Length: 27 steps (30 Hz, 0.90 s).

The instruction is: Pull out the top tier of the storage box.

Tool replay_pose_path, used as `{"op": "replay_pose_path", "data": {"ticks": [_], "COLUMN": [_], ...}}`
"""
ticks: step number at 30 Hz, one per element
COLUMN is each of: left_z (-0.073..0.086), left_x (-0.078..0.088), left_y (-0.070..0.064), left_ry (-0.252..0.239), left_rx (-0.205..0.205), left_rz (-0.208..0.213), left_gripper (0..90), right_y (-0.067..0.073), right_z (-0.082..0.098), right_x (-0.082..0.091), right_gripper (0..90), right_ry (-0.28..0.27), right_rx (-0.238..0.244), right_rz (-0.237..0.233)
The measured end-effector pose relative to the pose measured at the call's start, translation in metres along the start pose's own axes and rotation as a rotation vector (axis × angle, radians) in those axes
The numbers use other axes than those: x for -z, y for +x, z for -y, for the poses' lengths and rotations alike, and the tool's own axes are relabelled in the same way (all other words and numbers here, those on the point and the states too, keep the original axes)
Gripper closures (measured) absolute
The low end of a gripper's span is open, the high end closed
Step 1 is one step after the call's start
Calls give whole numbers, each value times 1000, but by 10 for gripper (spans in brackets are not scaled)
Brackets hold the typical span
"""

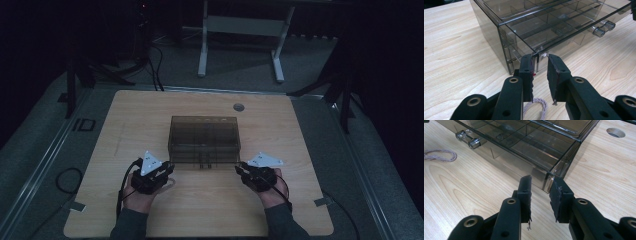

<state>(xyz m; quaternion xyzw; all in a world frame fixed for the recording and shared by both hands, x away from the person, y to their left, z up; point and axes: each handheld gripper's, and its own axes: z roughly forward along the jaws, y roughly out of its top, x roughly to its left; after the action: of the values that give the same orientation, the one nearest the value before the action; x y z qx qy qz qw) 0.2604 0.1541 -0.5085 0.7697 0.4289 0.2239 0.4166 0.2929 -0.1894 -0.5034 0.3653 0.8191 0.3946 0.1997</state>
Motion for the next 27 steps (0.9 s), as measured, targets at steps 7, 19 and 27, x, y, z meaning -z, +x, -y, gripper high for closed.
{"op": "replay_pose_path", "data": {"ticks": [7,19,27], "left_z": [1,3,4], "left_x": [2,5,7], "left_y": [-1,-3,-3], "left_ry": [-3,-8,-11], "left_rx": [1,3,4], "left_rz": [0,7,11], "left_gripper": [752,752,752], "right_y": [1,3,4], "right_z": [0,2,4], "right_x": [2,4,5], "right_gripper": [710,710,710], "right_ry": [-1,0,1], "right_rx": [2,7,8], "right_rz": [-1,0,-2]}}
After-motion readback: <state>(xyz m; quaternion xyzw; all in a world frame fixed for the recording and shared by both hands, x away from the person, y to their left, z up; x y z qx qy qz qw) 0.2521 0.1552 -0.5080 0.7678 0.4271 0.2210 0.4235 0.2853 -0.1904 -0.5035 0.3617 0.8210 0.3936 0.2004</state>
